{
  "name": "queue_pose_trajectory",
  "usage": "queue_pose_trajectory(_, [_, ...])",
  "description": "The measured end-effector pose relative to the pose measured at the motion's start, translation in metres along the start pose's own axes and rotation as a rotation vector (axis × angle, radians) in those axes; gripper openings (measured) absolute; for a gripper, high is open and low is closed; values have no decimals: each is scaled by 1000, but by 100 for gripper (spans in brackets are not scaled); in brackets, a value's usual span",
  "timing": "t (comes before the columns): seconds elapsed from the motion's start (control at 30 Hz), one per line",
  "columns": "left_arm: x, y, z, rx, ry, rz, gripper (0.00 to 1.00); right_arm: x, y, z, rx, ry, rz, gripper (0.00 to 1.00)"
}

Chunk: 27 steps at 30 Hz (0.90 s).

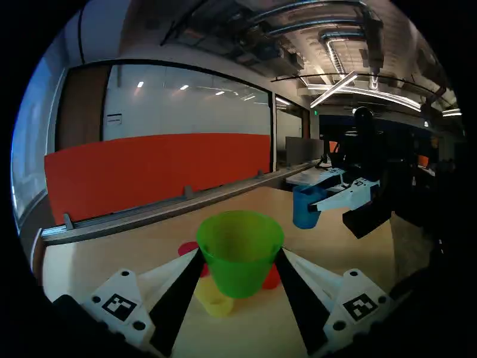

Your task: Pour water

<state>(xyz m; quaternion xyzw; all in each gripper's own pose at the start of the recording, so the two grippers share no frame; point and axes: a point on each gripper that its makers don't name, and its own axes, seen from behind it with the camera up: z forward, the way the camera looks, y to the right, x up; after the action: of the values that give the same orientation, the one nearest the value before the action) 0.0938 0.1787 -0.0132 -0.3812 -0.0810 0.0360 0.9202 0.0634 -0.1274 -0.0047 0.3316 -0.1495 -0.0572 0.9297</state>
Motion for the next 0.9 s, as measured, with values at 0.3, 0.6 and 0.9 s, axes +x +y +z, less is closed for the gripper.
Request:
queue_pose_trajectory(0.3, [12, -4, -4, 13, 32, -16, 84, 18, -3, -1, -4, 47, -1, 90])
queue_pose_trajectory(0.6, [15, -7, -6, 23, 33, -9, 84, 32, -8, -1, 2, 92, -8, 90])
queue_pose_trajectory(0.9, [17, -10, -7, 23, 36, -4, 84, 39, -10, 3, 4, 127, -24, 90])
